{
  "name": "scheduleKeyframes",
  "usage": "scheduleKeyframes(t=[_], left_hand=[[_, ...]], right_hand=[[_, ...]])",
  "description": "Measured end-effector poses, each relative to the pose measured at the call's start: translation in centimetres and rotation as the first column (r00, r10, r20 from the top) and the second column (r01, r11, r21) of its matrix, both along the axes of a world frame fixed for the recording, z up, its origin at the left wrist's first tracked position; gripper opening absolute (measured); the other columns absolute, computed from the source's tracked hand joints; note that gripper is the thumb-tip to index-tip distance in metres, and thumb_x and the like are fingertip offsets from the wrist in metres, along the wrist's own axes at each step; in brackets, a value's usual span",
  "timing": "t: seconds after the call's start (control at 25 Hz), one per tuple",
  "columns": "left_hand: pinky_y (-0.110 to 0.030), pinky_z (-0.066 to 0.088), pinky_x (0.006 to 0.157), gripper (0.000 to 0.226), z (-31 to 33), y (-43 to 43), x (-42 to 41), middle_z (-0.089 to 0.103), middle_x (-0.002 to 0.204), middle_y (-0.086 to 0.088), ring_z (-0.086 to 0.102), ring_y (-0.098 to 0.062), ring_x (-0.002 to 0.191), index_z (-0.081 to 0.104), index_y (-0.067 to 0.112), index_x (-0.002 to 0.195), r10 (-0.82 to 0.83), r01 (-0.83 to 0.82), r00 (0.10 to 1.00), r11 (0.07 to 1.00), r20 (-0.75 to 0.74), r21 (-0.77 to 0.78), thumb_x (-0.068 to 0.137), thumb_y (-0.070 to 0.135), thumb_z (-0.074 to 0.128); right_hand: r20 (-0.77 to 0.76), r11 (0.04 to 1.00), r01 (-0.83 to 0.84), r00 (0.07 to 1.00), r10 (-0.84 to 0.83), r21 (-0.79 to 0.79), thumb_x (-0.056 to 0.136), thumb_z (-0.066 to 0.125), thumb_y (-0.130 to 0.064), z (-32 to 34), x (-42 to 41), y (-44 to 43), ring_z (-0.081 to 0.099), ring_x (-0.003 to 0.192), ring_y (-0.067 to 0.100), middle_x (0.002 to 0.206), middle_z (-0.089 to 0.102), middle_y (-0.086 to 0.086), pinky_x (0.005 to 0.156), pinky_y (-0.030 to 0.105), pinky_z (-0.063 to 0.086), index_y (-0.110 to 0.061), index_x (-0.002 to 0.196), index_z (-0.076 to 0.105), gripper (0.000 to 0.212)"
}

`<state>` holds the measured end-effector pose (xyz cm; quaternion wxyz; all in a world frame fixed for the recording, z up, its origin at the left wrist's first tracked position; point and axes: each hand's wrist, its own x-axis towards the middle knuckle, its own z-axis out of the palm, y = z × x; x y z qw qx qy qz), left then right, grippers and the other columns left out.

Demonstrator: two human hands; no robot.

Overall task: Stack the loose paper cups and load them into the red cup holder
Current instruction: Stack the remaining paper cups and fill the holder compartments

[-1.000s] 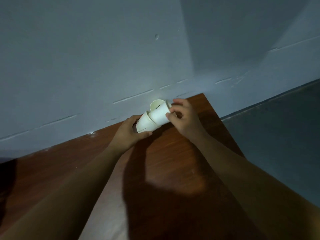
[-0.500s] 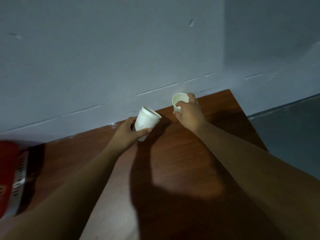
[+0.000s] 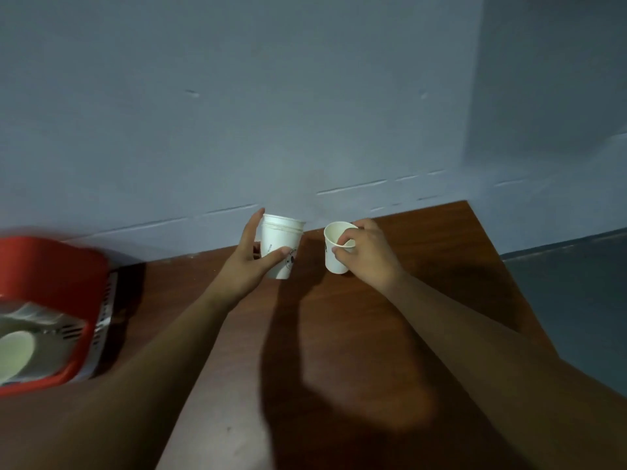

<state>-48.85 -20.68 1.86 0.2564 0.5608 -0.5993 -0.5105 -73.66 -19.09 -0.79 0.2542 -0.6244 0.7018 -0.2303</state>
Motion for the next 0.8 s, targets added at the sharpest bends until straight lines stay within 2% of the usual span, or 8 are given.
scheduleKeyframes(t=[0.2,0.36,0.44,0.52,0.68,0.8], left_hand=[[-0.03,0.059,0.077,0.074,5.9,3.0,10.3,0.066,0.111,-0.013,0.071,-0.02,0.093,0.028,0.05,0.138,0.07,-0.074,0.995,0.996,-0.072,-0.052,0.084,0.04,0.076],[-0.048,0.058,0.086,0.076,9.6,5.4,20.8,0.068,0.111,-0.014,0.07,-0.026,0.1,0.036,0.047,0.131,0.14,-0.151,0.983,0.985,-0.122,-0.088,0.071,0.045,0.082],[-0.05,0.058,0.088,0.076,10.9,6.9,26.3,0.065,0.118,-0.01,0.068,-0.026,0.106,0.036,0.037,0.132,0.19,-0.207,0.971,0.971,-0.148,-0.116,0.073,0.037,0.083],[-0.047,0.058,0.088,0.071,11.8,8.3,31.7,0.062,0.123,-0.003,0.066,-0.027,0.109,0.034,0.029,0.13,0.236,-0.254,0.963,0.955,-0.13,-0.153,0.078,0.027,0.082],[-0.04,0.058,0.087,0.075,12.0,10.2,40.9,0.054,0.127,-0.005,0.064,-0.027,0.11,0.031,0.026,0.125,0.323,-0.322,0.946,0.93,-0.024,-0.176,0.073,0.03,0.085],[-0.034,0.049,0.094,0.087,11.4,11.3,46.0,0.048,0.134,0.0,0.057,-0.02,0.116,0.032,0.025,0.139,0.36,-0.339,0.93,0.917,0.068,-0.21,0.07,0.032,0.085]], right_hand=[[0.05,0.998,-0.028,0.998,0.031,-0.057,0.082,0.072,-0.028,6.9,10.4,1.3,0.054,0.109,0.021,0.12,0.049,0.002,0.092,0.025,0.042,-0.016,0.103,0.068,0.026],[0.088,0.997,-0.045,0.995,0.051,-0.068,0.082,0.07,-0.03,11.6,19.5,2.4,0.054,0.105,0.019,0.121,0.047,0.001,0.083,0.025,0.04,-0.018,0.11,0.062,0.031],[0.094,0.994,-0.079,0.992,0.086,-0.075,0.083,0.069,-0.03,13.0,24.4,3.1,0.053,0.105,0.02,0.12,0.047,0.001,0.082,0.026,0.04,-0.018,0.114,0.059,0.035],[0.1,0.989,-0.12,0.987,0.128,-0.081,0.083,0.069,-0.031,14.0,29.3,3.8,0.053,0.105,0.02,0.12,0.047,0.002,0.082,0.027,0.04,-0.018,0.116,0.057,0.038],[0.117,0.976,-0.2,0.971,0.209,-0.091,0.082,0.069,-0.029,14.3,37.7,4.9,0.051,0.104,0.018,0.12,0.047,0.001,0.083,0.028,0.04,-0.018,0.118,0.055,0.041],[0.12,0.958,-0.278,0.951,0.284,-0.065,0.08,0.069,-0.026,13.6,43.2,5.7,0.05,0.105,0.017,0.12,0.046,0.0,0.083,0.028,0.039,-0.018,0.12,0.052,0.044]])
